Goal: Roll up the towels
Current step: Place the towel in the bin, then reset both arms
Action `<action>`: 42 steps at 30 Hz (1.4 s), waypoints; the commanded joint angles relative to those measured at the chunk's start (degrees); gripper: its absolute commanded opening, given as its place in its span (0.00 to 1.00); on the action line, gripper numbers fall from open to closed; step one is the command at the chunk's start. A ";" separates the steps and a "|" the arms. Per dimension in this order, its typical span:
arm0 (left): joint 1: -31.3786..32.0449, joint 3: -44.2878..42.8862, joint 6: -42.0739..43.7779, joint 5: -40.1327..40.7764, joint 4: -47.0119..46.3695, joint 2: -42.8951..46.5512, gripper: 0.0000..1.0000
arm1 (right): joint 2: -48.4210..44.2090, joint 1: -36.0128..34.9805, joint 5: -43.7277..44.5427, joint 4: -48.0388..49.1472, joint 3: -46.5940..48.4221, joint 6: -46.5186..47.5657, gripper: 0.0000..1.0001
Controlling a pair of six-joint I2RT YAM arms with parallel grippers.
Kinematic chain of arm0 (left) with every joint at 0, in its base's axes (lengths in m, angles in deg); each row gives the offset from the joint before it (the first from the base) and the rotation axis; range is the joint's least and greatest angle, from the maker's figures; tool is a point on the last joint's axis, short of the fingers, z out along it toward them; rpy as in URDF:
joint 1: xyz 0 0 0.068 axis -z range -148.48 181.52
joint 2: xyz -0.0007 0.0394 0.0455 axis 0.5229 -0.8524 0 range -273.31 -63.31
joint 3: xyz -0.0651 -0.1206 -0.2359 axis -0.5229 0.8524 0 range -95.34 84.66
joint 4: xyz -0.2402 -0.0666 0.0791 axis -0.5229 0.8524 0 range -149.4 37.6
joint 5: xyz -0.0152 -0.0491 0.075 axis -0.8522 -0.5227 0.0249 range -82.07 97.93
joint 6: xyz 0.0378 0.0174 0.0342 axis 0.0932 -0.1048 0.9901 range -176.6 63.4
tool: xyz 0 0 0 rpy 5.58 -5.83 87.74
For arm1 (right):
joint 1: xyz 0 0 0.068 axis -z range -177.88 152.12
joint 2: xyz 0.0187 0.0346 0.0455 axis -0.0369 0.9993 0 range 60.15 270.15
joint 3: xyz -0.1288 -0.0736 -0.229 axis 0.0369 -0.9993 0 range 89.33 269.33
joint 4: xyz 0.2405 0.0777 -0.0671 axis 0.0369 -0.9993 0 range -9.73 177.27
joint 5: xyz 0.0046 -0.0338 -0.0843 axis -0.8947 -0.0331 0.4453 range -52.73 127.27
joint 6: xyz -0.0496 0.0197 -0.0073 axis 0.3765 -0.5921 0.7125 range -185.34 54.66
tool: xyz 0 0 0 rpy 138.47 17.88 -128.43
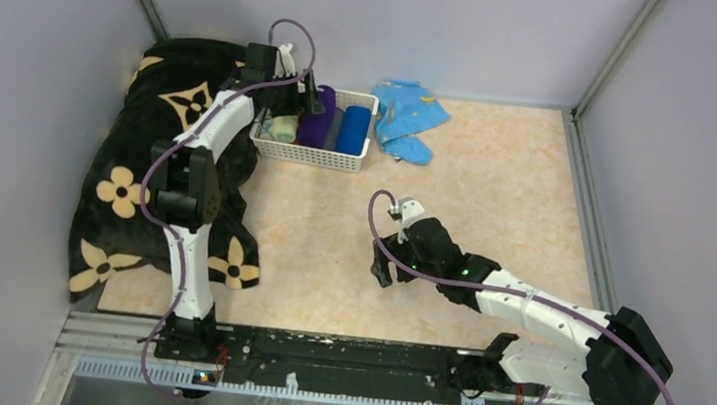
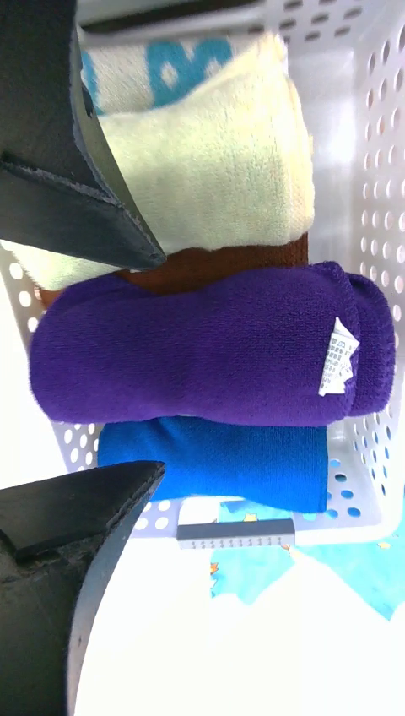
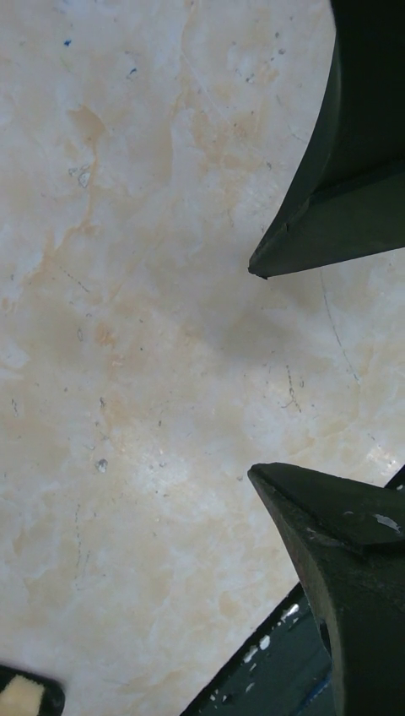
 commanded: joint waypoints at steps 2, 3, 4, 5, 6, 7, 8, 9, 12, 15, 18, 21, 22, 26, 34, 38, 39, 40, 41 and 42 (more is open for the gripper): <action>-0.36 2.32 0.53 3.08 0.47 8.56 0.89 | -3.28 0.30 7.32 -3.09 3.63 1.86 0.82; -0.36 3.74 0.57 3.51 0.46 10.55 0.90 | -3.64 0.37 9.58 -4.17 4.25 2.07 0.82; -0.36 5.36 0.49 3.98 0.38 12.65 0.90 | -3.99 0.50 11.80 -5.32 4.91 2.22 0.82; -0.35 7.47 0.28 4.31 0.17 15.42 0.91 | -4.37 0.83 13.86 -6.62 5.71 2.32 0.83; -0.36 10.02 -0.14 4.74 -0.26 18.13 0.91 | -4.79 1.32 16.01 -7.78 6.45 2.28 0.85; -0.36 12.62 -0.53 5.45 -0.95 21.65 0.92 | -5.36 2.03 17.86 -9.45 7.34 1.94 0.86; -0.36 16.59 -0.99 6.38 -1.47 25.30 0.92 | -5.91 3.03 19.84 -10.72 8.09 1.52 0.87; -0.36 19.48 -1.33 7.40 -1.78 28.81 0.93 | -6.67 4.18 21.21 -11.85 8.58 1.01 0.87; -0.36 28.25 -1.69 10.89 -2.84 41.86 0.95 | -9.79 8.69 25.44 -14.79 9.50 -1.12 0.90; -0.36 36.58 -1.41 14.93 -2.93 54.02 0.96 | -13.96 12.64 29.21 -17.50 9.76 -2.96 0.93; -0.36 43.94 -1.44 17.31 -2.75 66.41 0.96 | -19.27 15.11 32.60 -20.89 11.11 -3.97 0.94; -0.35 49.95 -0.42 19.10 -2.43 78.42 1.00 | -24.58 15.21 36.71 -23.89 13.07 -3.16 0.94; -0.36 51.24 -0.24 20.53 -1.78 81.81 1.00 | -26.38 15.21 37.56 -24.63 13.67 -2.25 0.94; -0.38 56.22 0.20 24.50 0.06 94.37 1.00 | -33.45 15.21 40.09 -26.72 16.01 0.58 0.95; -0.36 63.90 -0.58 28.45 0.85 105.98 1.00 | -44.53 15.24 41.40 -23.00 11.72 5.80 0.96; -0.36 65.93 -1.16 27.28 -0.17 106.30 1.00 | -46.37 15.24 41.53 -22.02 9.88 5.63 0.96; -0.36 66.26 -1.26 26.80 -0.35 106.22 1.00 | -46.51 15.26 41.51 -21.92 9.77 5.51 0.96; -0.36 66.43 -1.31 26.32 -0.44 106.05 1.00 | -46.66 15.28 41.62 -21.84 9.66 5.50 0.96; -0.36 66.60 -1.37 26.01 -0.46 105.90 1.00 | -46.78 15.21 41.68 -21.81 9.56 5.49 0.96; -0.36 66.69 -1.40 25.87 -0.39 105.70 1.00 | -46.87 15.27 41.75 -21.81 9.47 5.49 0.96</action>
